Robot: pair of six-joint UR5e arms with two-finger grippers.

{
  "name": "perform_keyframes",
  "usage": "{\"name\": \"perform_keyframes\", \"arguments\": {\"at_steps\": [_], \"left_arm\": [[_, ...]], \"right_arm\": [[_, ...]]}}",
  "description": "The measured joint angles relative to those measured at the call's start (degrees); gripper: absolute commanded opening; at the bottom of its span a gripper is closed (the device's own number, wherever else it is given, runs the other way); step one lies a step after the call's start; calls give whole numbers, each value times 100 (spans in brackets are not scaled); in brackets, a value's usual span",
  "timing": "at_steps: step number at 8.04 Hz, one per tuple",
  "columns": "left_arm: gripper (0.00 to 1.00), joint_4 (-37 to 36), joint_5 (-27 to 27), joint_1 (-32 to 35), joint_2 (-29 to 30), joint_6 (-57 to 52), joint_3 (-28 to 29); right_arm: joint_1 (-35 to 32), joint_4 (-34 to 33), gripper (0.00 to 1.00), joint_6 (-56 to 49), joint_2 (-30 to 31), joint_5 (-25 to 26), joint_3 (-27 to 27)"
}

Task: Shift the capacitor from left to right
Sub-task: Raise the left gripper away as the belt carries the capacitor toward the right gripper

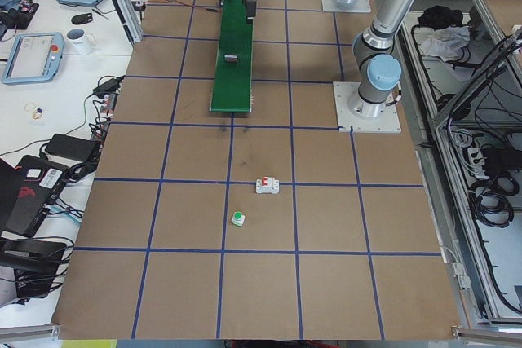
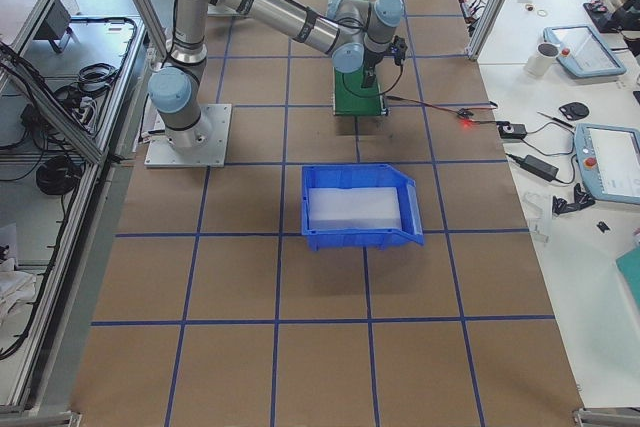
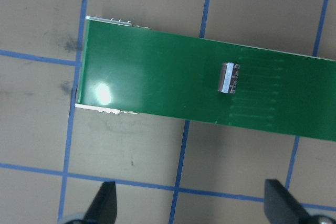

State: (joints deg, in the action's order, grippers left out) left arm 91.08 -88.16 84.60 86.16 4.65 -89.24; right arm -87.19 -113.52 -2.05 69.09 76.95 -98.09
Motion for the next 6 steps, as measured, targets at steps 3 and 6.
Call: {"name": "perform_keyframes", "arguments": {"at_steps": [3, 6], "left_arm": [[100, 483, -366, 86, -143, 6, 251], [100, 457, -425, 105, -151, 3, 338]], "right_arm": [[0, -10, 100, -12, -1, -77, -5], [0, -8, 100, -13, -2, -205, -8]]}}
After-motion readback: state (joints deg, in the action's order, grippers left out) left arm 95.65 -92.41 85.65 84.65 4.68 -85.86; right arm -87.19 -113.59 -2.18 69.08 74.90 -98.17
